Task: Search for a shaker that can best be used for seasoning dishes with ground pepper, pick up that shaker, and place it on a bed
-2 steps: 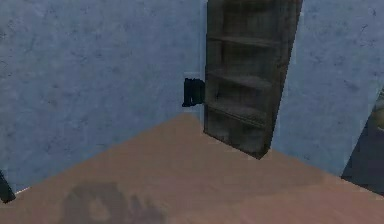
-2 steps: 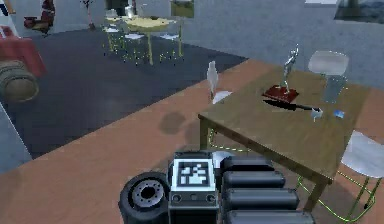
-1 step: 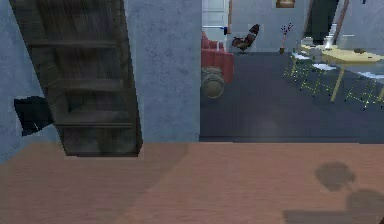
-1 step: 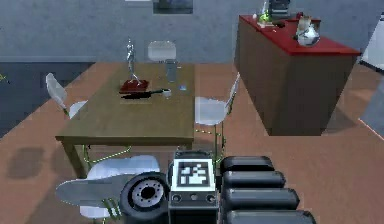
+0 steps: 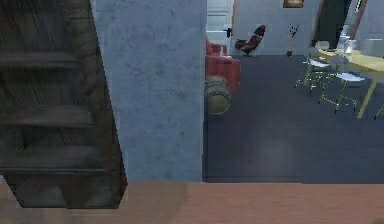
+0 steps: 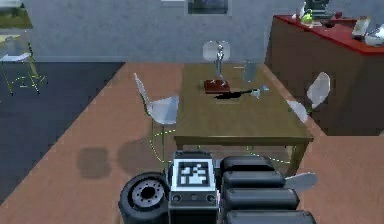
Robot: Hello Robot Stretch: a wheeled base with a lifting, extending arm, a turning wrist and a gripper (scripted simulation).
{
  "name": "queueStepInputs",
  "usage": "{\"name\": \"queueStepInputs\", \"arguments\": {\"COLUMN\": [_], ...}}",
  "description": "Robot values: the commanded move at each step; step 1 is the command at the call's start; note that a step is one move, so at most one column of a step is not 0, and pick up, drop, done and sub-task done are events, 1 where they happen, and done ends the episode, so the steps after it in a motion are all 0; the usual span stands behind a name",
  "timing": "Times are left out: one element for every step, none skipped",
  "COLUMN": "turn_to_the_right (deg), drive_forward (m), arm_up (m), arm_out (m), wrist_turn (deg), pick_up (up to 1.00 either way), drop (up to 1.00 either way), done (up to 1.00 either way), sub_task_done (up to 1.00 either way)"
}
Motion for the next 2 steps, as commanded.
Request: {"name": "queueStepInputs", "arguments": {"turn_to_the_right": [33.0,0.0], "drive_forward": [0.0,1.0], "arm_up": [0.0,0.0], "arm_out": [0.0,0.0], "wrist_turn": [0.0,0.0], "pick_up": [0.0,0.0], "drop": [0.0,0.0], "done": [0.0,0.0], "sub_task_done": [0.0,0.0]}}
